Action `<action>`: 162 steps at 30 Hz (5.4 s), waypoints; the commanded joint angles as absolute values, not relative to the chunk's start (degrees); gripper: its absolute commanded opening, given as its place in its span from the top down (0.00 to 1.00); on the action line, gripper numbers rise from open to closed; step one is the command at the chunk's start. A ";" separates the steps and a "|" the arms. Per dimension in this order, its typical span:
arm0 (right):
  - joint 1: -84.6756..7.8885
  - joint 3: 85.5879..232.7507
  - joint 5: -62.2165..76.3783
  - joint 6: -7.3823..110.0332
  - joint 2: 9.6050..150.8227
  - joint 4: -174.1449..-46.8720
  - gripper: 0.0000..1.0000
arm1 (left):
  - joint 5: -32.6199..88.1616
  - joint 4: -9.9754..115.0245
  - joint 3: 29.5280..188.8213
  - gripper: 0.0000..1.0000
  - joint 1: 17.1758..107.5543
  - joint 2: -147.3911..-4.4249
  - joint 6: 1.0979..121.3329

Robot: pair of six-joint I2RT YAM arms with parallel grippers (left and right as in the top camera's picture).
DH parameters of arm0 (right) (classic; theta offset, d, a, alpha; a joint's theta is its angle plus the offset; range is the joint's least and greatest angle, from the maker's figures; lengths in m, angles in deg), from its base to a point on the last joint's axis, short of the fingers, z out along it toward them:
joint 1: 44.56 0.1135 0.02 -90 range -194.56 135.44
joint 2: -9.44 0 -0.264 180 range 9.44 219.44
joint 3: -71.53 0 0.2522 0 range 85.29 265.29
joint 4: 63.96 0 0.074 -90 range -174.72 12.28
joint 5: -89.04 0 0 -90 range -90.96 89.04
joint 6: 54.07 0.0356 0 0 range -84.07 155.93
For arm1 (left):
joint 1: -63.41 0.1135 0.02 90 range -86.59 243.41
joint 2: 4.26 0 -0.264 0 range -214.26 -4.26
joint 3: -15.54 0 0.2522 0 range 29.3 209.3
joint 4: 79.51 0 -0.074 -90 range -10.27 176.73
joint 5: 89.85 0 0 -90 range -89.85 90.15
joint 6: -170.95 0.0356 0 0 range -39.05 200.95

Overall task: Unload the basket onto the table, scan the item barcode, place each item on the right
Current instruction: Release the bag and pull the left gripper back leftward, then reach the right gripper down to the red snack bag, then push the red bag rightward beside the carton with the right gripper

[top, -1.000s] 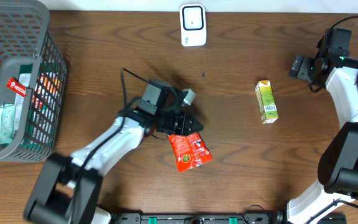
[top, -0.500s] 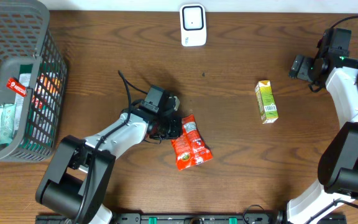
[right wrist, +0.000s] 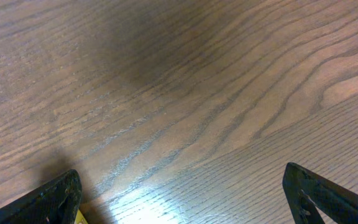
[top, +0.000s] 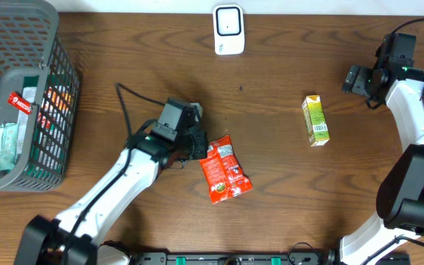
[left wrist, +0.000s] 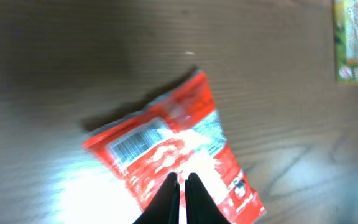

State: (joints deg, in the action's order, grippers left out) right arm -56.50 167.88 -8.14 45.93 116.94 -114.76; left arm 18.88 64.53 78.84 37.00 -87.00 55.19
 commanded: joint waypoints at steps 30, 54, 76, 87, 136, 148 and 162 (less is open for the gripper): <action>-56.48 169.02 -8.60 45.93 115.83 -114.76 0.01 | 9.91 78.79 77.20 0.92 28.56 -103.68 44.66; -56.46 169.02 -8.58 45.93 115.83 -114.76 0.01 | 13.61 96.40 77.22 0.92 25.74 -110.58 29.18; -56.46 169.02 -8.36 46.34 115.83 -114.45 0.01 | 0.36 50.81 86.40 0.86 42.03 -79.77 56.79; -56.48 169.06 -2.50 48.13 115.65 -117.14 0.01 | 0.32 46.24 86.05 0.55 44.48 -77.34 58.45; -21.25 135.16 3.46 71.22 105.19 -107.20 0.57 | 0.32 45.63 85.74 0.17 44.48 -77.34 58.43; -25.38 135.16 -10.90 66.52 105.19 -99.57 0.70 | 0.32 45.63 85.74 0.17 44.48 -77.34 58.43; -28.18 136.73 -6.83 54.65 103.48 -92.64 0.64 | 0.32 45.63 85.74 0.17 44.48 -77.34 58.43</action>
State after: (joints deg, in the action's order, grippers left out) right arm -27.45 135.71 -9.96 57.71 104.94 -91.63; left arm 1.21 45.83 85.55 44.19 -77.14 58.23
